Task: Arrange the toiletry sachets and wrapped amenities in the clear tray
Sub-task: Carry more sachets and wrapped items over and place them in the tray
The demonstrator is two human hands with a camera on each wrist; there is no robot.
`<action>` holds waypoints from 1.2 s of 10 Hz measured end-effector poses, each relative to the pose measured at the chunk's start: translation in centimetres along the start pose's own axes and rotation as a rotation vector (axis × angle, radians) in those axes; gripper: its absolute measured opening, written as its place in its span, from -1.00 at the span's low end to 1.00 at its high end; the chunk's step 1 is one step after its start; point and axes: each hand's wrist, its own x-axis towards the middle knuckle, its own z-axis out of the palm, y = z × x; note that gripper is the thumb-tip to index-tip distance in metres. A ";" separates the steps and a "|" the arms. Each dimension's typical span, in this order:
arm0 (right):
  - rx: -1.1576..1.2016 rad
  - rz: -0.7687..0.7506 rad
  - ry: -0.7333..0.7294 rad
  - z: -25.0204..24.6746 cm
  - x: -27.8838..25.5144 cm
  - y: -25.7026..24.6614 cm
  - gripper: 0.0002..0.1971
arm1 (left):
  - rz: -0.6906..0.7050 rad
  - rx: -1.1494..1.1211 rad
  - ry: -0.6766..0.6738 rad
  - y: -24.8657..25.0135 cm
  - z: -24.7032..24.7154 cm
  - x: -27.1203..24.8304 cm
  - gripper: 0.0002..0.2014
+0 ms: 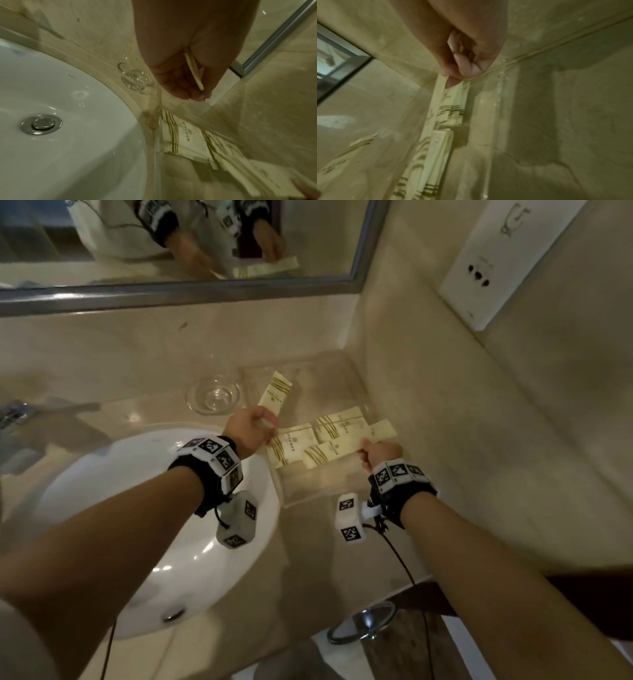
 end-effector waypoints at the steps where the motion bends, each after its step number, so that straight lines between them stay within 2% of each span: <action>1: -0.100 0.108 -0.042 0.2 -0.2 1.5 -0.66 | -0.012 -0.005 -0.006 -0.7 0.8 0.1 -0.83; 2: -0.170 0.169 -0.124 0.7 -0.7 2.2 -0.76 | 0.013 -0.022 0.010 -1.5 0.9 0.1 -0.73; 3: -0.039 0.149 -0.262 1.9 0.1 2.8 -0.76 | 0.029 -0.062 0.051 -2.0 0.6 0.0 -0.71; 4: 0.041 0.161 -0.310 3.0 0.0 3.0 -0.51 | 0.029 -0.093 0.084 -2.6 0.2 -0.1 -0.69; 5: 0.061 0.194 -0.322 3.9 0.2 3.1 -0.45 | 0.032 -0.087 0.100 -3.2 -0.1 -0.1 -0.72; 6: -0.351 0.132 -0.289 4.4 -0.3 3.1 -0.52 | 0.035 -0.091 0.106 -3.9 -0.5 0.0 -0.72; 7: -0.423 0.032 -0.194 4.4 -0.5 3.2 -0.52 | 0.031 -0.138 0.076 -4.6 -0.6 0.2 -0.65; 8: -0.416 -0.036 -0.208 4.6 0.1 3.7 -0.48 | 0.026 -0.165 0.020 -4.2 -0.8 -0.4 -0.71; 9: -0.126 0.044 -0.266 4.2 -0.9 2.6 -0.73 | 0.035 -0.117 -0.040 -3.0 -1.1 -1.0 -0.46; 10: -0.185 -0.035 -0.094 4.5 -0.8 0.9 -0.67 | 0.044 -0.082 -0.079 -1.9 -1.2 -1.2 -0.47; 11: -0.227 -0.308 0.012 4.6 -1.6 -1.6 -0.72 | 0.038 0.010 -0.148 -0.5 -1.6 -1.1 -0.78; 12: -0.316 -0.676 -0.022 4.0 -2.7 -3.3 -0.70 | 0.032 -0.001 -0.244 0.4 -2.0 -0.9 -0.85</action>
